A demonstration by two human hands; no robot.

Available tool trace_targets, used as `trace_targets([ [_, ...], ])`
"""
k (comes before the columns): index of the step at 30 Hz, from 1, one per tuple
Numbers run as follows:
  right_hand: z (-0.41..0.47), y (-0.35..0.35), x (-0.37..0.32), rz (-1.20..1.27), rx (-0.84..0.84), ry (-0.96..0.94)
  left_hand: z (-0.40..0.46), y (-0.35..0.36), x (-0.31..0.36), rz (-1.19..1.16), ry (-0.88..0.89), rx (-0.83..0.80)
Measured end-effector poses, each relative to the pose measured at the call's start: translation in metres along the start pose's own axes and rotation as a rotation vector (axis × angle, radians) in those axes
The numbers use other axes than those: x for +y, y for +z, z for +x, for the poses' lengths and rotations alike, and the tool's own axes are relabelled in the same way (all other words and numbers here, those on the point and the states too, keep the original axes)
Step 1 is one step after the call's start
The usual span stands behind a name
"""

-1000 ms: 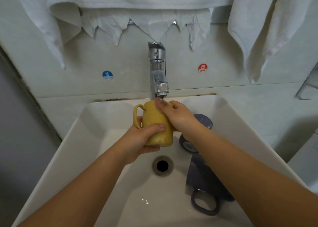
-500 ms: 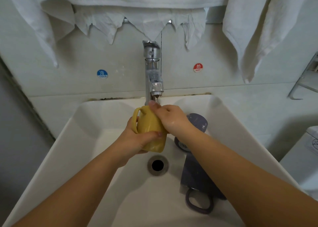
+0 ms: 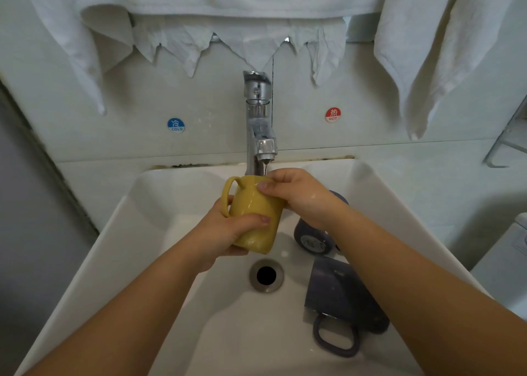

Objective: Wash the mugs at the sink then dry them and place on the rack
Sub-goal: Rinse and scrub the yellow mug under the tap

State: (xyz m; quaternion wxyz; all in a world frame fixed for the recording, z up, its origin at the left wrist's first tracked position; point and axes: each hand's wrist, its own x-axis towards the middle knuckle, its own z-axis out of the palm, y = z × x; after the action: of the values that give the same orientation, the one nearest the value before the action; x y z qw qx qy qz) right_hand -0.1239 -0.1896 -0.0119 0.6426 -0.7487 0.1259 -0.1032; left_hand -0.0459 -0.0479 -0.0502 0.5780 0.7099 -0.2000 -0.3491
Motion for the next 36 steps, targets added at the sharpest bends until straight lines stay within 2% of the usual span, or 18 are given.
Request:
trace_targets([
  [6,0.007,0.008,0.003,-0.059,0.184,0.015,0.002,0.005,0.002,0.039,0.018,0.004],
  [12,0.006,-0.001,-0.002,0.021,0.005,-0.014,0.000,-0.011,0.006,-0.059,0.009,-0.028],
  [16,0.009,0.009,0.001,0.022,0.182,0.039,0.000,-0.009,0.005,-0.057,-0.020,-0.063],
  [18,0.011,0.013,0.002,-0.013,0.217,0.039,-0.001,-0.010,0.006,-0.045,-0.029,-0.067],
  [22,0.006,0.000,0.000,0.106,0.018,0.029,-0.001,-0.020,0.010,-0.191,-0.065,-0.065],
  [24,0.005,-0.004,0.001,0.134,-0.015,0.043,-0.001,-0.023,0.012,-0.289,-0.084,-0.071],
  [27,0.004,0.009,0.000,0.055,0.154,0.068,0.000,-0.019,0.011,-0.384,-0.100,0.008],
  [29,0.007,0.018,-0.002,0.015,0.240,0.051,0.001,-0.016,0.010,-0.346,-0.074,0.037],
  [30,0.008,0.019,-0.002,0.013,0.221,0.043,0.002,-0.016,0.010,-0.317,-0.059,0.027],
  [34,0.006,0.011,0.004,0.029,-0.059,0.040,0.002,-0.024,0.012,-0.330,-0.064,0.062],
  [36,0.004,0.009,0.006,0.023,-0.057,0.043,0.002,-0.025,0.013,-0.356,-0.092,0.074],
])
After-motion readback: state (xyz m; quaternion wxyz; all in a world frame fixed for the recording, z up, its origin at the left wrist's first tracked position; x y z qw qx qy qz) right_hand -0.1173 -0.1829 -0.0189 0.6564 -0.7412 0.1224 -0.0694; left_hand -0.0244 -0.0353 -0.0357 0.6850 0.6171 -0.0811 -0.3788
